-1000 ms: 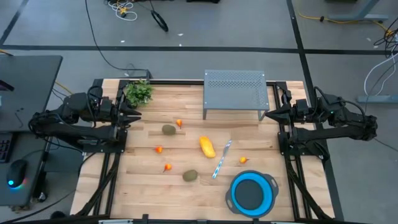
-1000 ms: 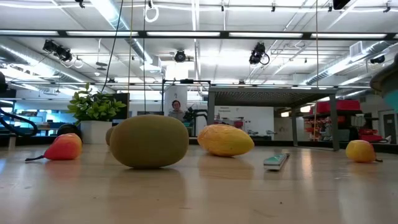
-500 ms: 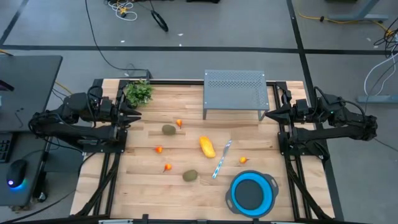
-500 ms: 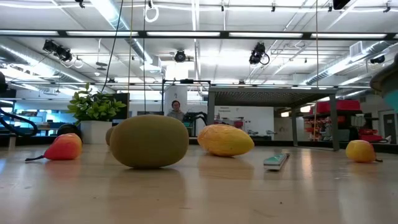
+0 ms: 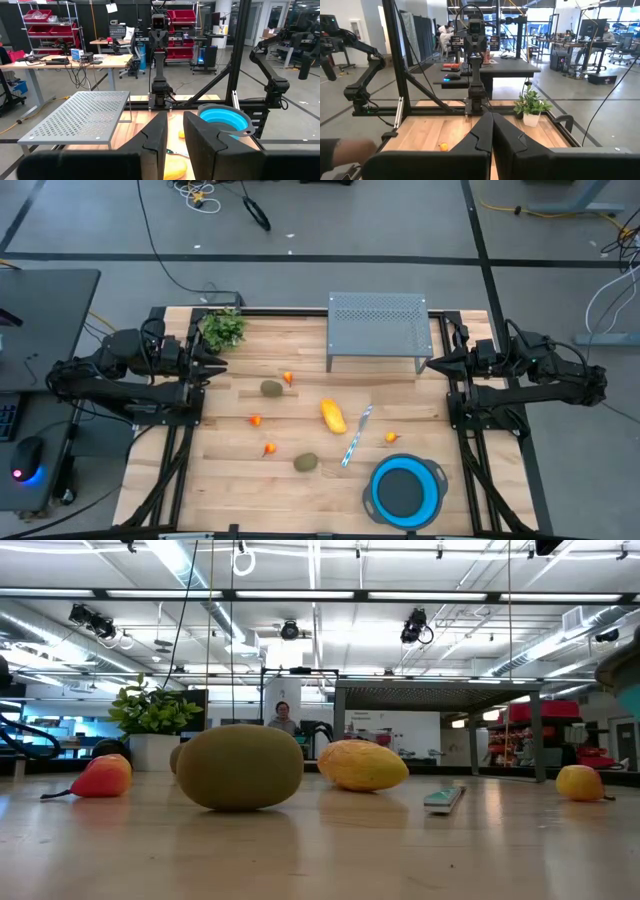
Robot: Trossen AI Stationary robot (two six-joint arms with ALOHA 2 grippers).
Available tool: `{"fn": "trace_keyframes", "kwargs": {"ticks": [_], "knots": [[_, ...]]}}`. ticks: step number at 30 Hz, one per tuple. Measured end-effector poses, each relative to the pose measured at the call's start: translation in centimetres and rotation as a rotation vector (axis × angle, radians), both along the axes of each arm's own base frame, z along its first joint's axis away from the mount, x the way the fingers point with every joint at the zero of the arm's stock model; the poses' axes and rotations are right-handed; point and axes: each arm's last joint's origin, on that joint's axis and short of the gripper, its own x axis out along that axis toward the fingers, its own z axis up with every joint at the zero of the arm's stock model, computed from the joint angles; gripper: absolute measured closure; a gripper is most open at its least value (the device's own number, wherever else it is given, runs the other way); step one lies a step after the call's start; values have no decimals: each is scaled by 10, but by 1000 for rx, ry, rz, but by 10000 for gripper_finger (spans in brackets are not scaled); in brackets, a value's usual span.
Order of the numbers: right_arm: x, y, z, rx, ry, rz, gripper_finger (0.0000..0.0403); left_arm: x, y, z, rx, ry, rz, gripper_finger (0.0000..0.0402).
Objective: Pick & Place Fruit
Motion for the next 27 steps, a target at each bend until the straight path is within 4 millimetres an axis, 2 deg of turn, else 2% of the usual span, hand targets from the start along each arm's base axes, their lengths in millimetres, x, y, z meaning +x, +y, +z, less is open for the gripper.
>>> {"fn": "trace_keyframes", "kwargs": {"ticks": [20,27], "knots": [[0,0,0,-5,0,0,395,0,0,0,0,0,0,330],[0,0,0,-197,-1,3,395,0,0,0,0,-1,0,331]]}}
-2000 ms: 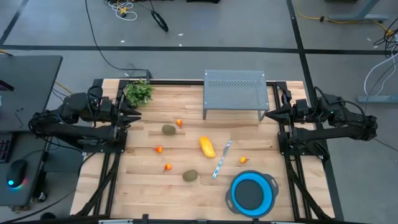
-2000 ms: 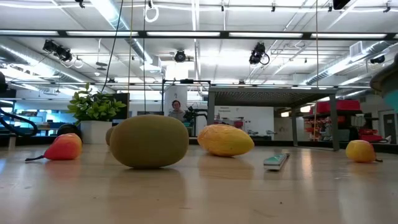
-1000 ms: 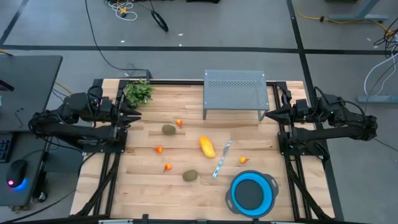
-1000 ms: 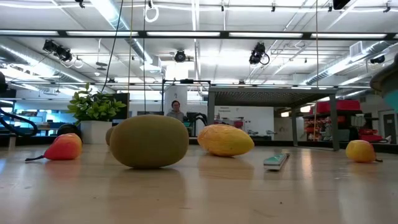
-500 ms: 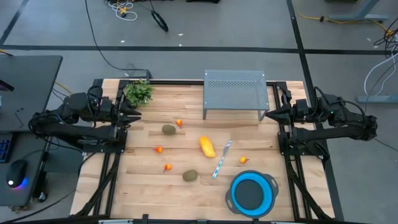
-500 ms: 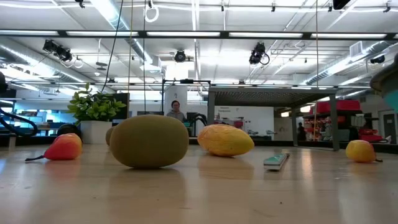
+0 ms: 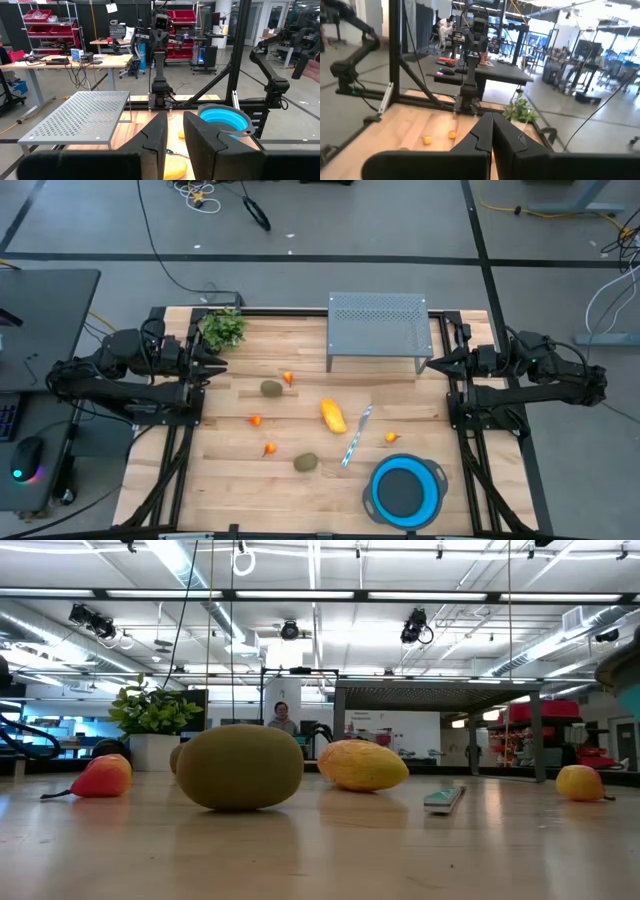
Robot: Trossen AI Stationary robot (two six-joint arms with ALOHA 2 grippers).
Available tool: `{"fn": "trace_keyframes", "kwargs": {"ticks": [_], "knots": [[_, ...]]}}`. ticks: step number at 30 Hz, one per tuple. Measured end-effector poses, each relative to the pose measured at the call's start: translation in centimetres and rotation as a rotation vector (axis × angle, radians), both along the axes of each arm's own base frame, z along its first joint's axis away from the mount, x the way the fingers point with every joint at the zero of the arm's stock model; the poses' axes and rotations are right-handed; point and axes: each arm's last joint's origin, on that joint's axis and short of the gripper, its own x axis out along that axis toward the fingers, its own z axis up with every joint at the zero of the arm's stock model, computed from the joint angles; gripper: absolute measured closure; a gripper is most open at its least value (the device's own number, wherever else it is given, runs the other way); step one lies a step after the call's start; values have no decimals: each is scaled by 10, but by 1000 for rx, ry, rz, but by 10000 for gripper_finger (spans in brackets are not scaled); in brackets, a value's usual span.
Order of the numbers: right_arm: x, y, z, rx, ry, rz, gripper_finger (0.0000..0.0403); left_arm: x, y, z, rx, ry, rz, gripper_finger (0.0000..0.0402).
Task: Pick & Place Fruit
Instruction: Put the blue strainer bowl on the shelf
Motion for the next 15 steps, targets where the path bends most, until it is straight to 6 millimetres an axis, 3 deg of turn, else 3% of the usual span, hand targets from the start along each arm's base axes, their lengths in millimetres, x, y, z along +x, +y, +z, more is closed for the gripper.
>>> {"fn": "trace_keyframes", "kwargs": {"ticks": [15], "knots": [[0,0,7,38,-68,1,395,10,0,-7,-35,-10,-1,331]]}}
